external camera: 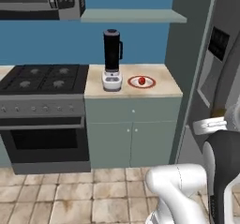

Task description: Pick the apple and kiwi from the fridge and place them on the plate next to the blender to make a fruit smoothie.

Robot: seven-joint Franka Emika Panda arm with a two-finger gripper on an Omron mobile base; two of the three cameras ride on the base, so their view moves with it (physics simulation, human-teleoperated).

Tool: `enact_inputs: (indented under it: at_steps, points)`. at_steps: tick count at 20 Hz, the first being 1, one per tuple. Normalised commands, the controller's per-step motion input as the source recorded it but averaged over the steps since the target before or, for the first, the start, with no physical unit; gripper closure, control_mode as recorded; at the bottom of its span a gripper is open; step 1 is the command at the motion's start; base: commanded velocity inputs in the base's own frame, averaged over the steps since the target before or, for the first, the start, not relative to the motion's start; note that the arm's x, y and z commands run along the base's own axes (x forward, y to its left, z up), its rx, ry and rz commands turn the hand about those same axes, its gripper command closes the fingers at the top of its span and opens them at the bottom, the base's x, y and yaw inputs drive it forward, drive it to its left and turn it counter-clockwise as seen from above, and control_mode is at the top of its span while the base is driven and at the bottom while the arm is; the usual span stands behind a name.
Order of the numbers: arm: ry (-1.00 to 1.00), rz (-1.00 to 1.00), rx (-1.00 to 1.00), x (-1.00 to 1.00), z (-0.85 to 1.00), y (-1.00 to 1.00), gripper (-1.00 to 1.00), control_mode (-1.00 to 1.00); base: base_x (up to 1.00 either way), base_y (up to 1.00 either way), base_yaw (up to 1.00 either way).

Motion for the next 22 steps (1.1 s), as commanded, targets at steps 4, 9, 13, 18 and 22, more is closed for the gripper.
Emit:
enact_inputs:
  at_steps: [4,9,13,18,22]
  points:
    - [0.0,0.0,0.0,0.0,0.0,0.0,1.0,1.0,1.0,0.08,-0.02]
    - [0.0,0.0,0.0,0.0,0.0,0.0,1.0,1.0,1.0,0.0,0.0]
    - [0.0,0.0,0.0,0.0,0.0,0.0,1.0,1.0,1.0,0.0,0.0]
    - [0.0,0.0,0.0,0.0,0.0,0.0,1.0,1.0,1.0,0.01,0.0]
    - [0.0,0.0,0.0,0.0,0.0,0.0,1.0,1.0,1.0,0.0,0.0]
